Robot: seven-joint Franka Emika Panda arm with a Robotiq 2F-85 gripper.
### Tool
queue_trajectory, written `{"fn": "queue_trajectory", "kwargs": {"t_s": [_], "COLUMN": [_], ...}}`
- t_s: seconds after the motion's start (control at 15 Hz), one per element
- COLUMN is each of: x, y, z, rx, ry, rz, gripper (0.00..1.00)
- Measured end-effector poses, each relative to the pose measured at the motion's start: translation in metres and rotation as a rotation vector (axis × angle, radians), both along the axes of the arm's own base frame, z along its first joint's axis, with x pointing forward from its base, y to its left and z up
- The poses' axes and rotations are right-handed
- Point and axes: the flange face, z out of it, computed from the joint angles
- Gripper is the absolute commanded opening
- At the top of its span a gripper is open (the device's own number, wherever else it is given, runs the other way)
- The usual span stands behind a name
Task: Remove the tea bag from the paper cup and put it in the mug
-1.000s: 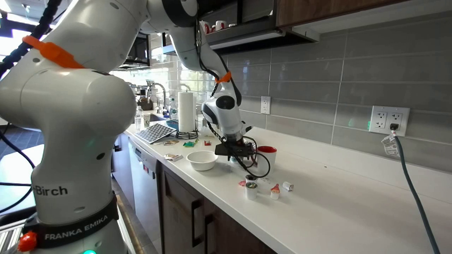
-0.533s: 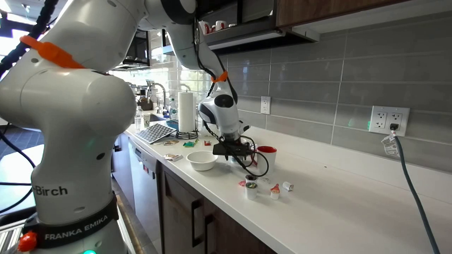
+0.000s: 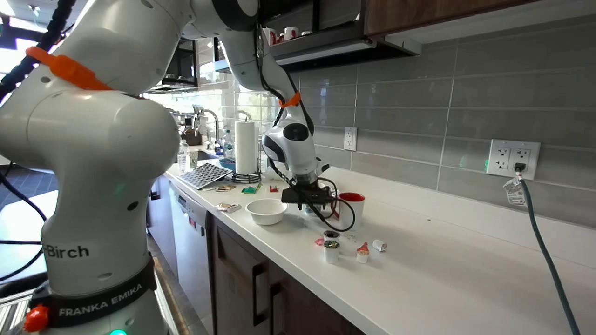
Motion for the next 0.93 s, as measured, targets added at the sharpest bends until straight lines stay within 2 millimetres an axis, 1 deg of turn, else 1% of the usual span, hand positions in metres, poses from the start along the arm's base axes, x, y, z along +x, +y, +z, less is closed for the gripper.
{"fn": "queue_trajectory", "kwargs": {"t_s": [0.07, 0.13, 0.2, 0.27, 0.4, 0.47, 0.53, 0.73, 0.87, 0.93], "x": [-0.0001, -0.0001, -0.0002, -0.0002, -0.0002, -0.0002, -0.0002, -0.0003, -0.0003, -0.0003], "y": [-0.0001, -0.0001, -0.0001, -0.0002, -0.0002, -0.0002, -0.0002, -0.0005, -0.0007, -0.0009], "z": [-0.0003, -0.0005, -0.0007, -0.0008, -0.0008, -0.0009, -0.001, -0.0014, -0.0017, -0.0018], "rx": [0.0, -0.001, -0.001, -0.001, -0.001, -0.001, -0.001, -0.002, -0.002, -0.002], "ry": [0.001, 0.001, 0.001, 0.001, 0.001, 0.001, 0.002, 0.002, 0.003, 0.003], "rz": [0.0, 0.0, 0.0, 0.0, 0.0, 0.0, 0.0, 0.0, -0.001, -0.001], "gripper": [0.79, 0.75, 0.76, 0.69, 0.69, 0.65, 0.68, 0.67, 0.63, 0.64]}}
